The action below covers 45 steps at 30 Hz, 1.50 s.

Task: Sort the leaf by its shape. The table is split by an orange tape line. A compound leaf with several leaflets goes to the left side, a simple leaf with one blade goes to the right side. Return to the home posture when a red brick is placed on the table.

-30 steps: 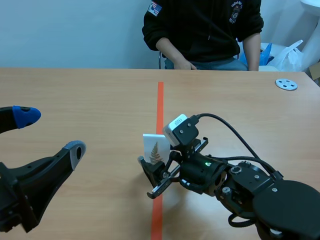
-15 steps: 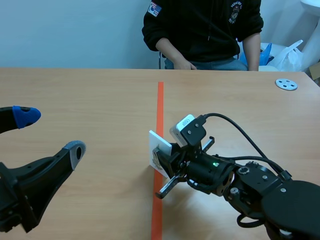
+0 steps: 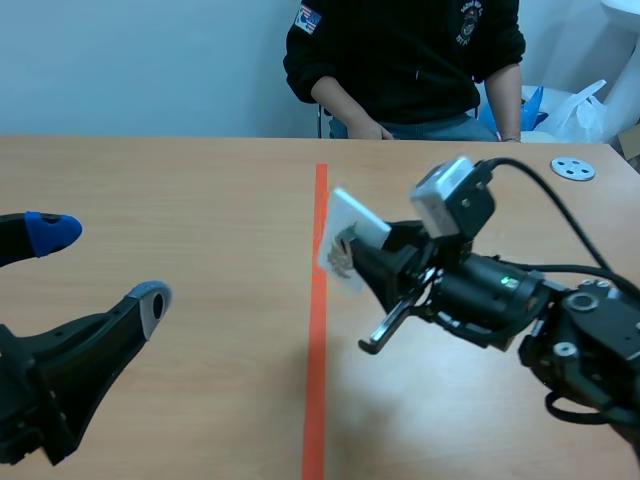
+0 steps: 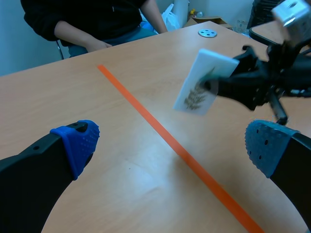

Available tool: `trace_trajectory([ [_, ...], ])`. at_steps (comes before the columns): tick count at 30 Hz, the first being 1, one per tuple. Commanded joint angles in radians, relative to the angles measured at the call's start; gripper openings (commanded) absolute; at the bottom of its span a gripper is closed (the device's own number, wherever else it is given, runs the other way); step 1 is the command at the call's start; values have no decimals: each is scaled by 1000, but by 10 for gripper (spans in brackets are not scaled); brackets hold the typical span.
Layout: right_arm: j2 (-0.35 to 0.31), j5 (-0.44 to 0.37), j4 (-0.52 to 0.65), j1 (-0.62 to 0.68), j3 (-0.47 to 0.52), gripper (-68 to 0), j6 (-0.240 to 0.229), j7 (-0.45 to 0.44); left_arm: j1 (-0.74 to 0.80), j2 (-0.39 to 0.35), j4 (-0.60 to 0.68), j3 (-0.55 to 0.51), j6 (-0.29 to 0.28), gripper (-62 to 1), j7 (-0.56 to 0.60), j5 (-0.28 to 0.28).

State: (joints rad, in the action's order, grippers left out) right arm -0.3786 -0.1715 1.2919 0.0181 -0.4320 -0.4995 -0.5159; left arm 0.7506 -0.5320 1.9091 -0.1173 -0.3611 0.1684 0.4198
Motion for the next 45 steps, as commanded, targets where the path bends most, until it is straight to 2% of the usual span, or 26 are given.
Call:
trace_trajectory([
  [1,-29,-37,31,9,47,-660,-13,-14,0,5,16,1,-1,14,18,5],
  [7,-81,-142,91,69,238,-660,-71,2,0,5,16,1,-1,14,18,6],
  [13,-101,-294,90,88,423,-660,-70,142,0,5,16,1,-1,14,18,6],
  [16,-112,-350,90,87,494,-660,-66,207,0,5,16,1,-1,14,18,6],
  [21,-120,-408,80,85,570,-660,-7,298,0,5,16,1,-1,14,18,6],
  [25,-131,-444,6,56,575,-661,26,309,0,5,16,1,-1,14,18,6],
  [32,-130,-455,-209,-60,575,-661,36,311,0,5,16,1,-1,14,18,6],
  [38,-126,-451,-387,-162,571,-661,93,307,0,4,16,1,-1,14,18,6],
  [45,-117,-397,-559,-234,483,-661,141,219,0,2,16,1,-1,14,17,6],
])
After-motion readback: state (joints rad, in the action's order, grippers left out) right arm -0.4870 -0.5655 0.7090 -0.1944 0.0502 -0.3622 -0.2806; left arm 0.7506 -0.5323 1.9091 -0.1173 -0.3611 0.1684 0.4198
